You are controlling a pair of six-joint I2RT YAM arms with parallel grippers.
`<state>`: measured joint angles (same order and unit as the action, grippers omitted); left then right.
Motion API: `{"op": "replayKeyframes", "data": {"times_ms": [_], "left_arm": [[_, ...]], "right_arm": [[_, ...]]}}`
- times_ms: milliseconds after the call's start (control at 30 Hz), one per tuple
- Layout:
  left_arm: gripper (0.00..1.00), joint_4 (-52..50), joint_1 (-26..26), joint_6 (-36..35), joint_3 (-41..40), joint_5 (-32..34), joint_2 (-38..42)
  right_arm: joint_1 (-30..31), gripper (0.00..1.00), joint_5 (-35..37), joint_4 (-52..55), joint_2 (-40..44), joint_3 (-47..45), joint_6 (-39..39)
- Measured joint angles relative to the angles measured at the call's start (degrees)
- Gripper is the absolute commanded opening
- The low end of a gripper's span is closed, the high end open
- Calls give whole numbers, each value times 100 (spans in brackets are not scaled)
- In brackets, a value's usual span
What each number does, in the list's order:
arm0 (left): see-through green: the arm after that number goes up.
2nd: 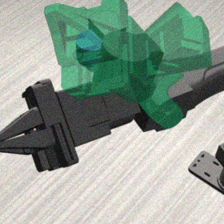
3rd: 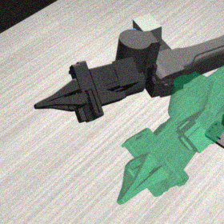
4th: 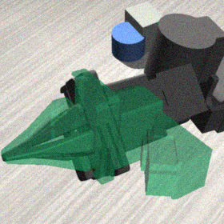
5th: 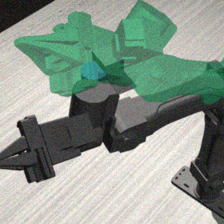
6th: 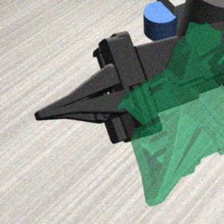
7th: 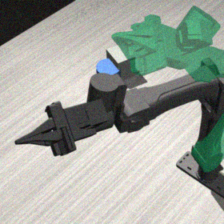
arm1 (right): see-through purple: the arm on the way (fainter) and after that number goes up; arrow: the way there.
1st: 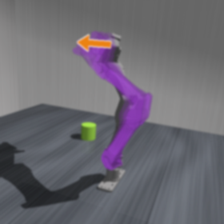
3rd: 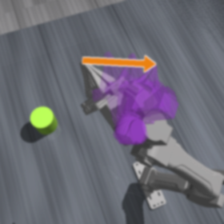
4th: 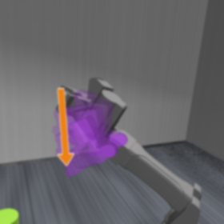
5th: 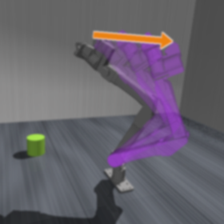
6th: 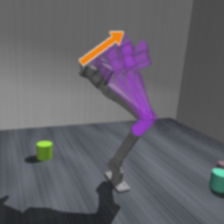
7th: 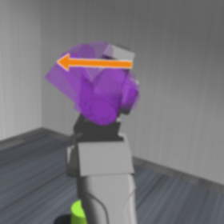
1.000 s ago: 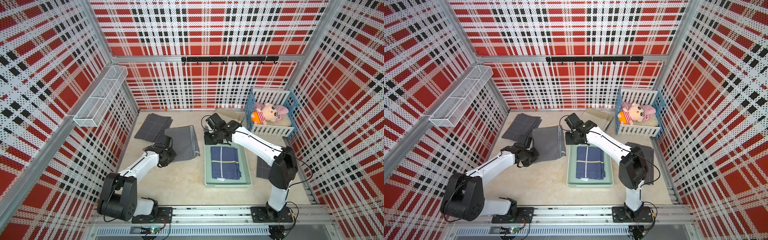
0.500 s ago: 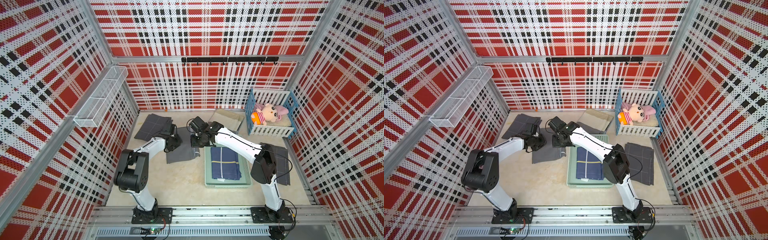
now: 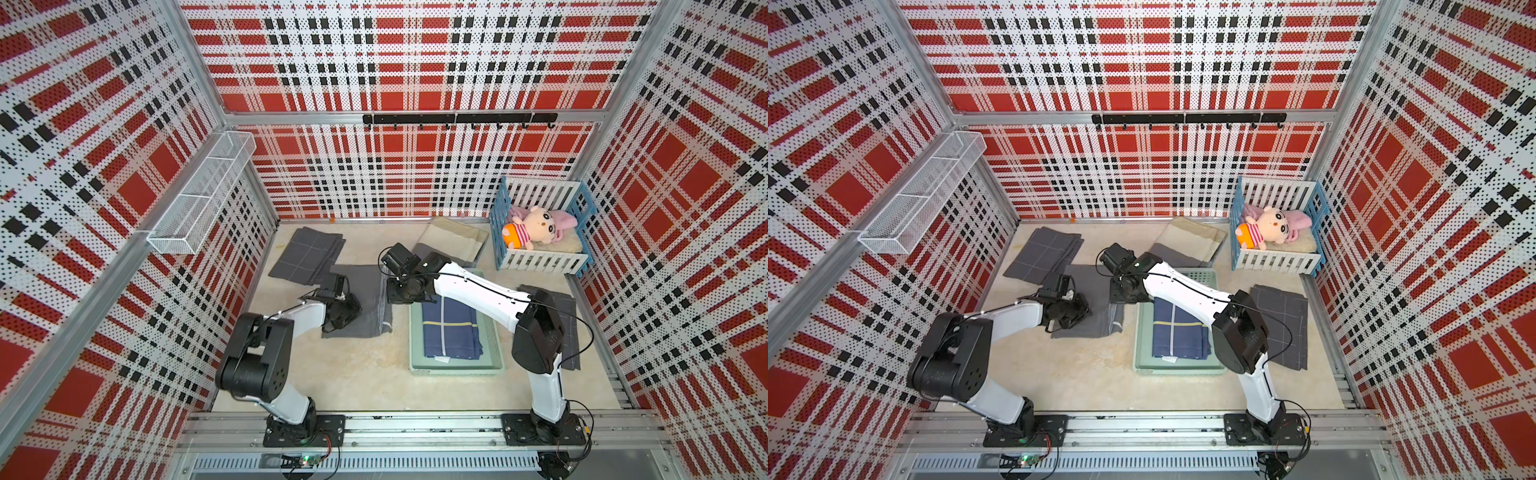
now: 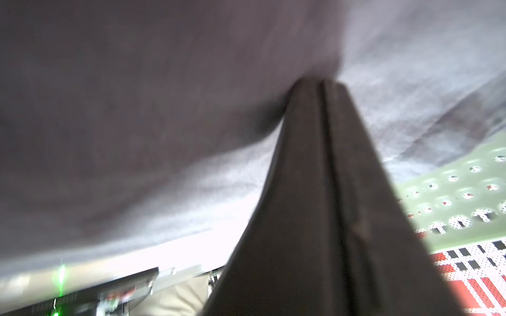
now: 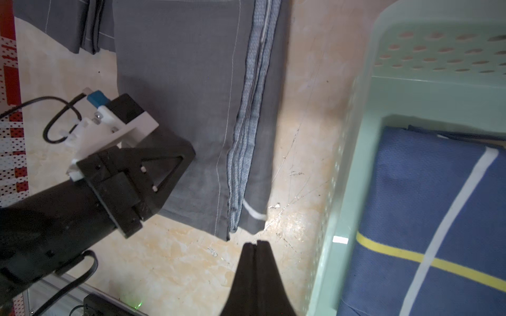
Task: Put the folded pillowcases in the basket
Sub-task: Move the pillowcase to the center of the board.
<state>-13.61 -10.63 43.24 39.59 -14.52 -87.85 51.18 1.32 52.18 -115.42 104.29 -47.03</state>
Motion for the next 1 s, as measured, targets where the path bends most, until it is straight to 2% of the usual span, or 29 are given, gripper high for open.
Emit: {"op": "replayKeyframes", "data": {"times_ms": [100, 300, 333, 367, 433, 567, 700, 833, 1000], "left_arm": [[0, -413, -15, 160, -313, 70, 599], [0, -673, -247, 651, -409, 138, 1279], [0, -706, -273, 704, -385, 138, 1298], [0, -769, -289, 717, -337, 149, 1300], [0, -933, -221, 667, -160, 219, 1287], [0, -1045, 490, 321, 457, 295, 970], [0, -898, 1228, -127, 859, 330, 146], [0, -782, 1364, -332, 857, 216, -472], [0, -570, 1259, -396, 651, -66, -468]], "right_arm": [[129, 0, -50, -31, -31, 42, 7], [267, 16, -232, -122, -369, 111, -22], [271, 15, -236, -116, -446, 133, -26], [269, 0, -219, -72, -557, 219, -31], [251, 0, -122, 48, -850, 584, -46], [103, 0, 20, 133, -1598, 1735, 0], [-116, 0, 42, 195, -2258, 2643, 46], [-278, 0, -22, 203, -2610, 2686, 2], [-291, 0, -164, 184, -2758, 2260, -46]]}}
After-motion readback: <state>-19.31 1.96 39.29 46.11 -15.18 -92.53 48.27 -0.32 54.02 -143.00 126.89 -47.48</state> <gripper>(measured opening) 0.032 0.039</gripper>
